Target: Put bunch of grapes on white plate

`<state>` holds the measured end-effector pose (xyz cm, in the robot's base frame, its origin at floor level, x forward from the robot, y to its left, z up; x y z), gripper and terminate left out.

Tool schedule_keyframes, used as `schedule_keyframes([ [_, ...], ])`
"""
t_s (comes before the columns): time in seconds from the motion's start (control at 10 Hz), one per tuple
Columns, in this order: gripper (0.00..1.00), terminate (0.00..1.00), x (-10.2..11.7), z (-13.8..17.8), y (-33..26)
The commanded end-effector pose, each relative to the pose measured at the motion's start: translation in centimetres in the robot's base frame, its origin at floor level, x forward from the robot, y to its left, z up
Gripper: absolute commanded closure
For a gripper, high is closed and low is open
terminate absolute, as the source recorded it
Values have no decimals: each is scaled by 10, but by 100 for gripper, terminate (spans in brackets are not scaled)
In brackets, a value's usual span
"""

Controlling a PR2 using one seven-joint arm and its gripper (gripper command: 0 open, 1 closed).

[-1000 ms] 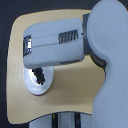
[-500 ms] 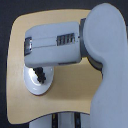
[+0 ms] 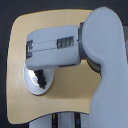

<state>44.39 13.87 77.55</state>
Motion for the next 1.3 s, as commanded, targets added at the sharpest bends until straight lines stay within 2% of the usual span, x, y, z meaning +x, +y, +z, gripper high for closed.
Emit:
schedule_keyframes([
  [0.0,100,0,-3,-12,-1],
  [1.1,100,0,2,-12,-6],
  [1.2,0,0,4,-10,-6],
])
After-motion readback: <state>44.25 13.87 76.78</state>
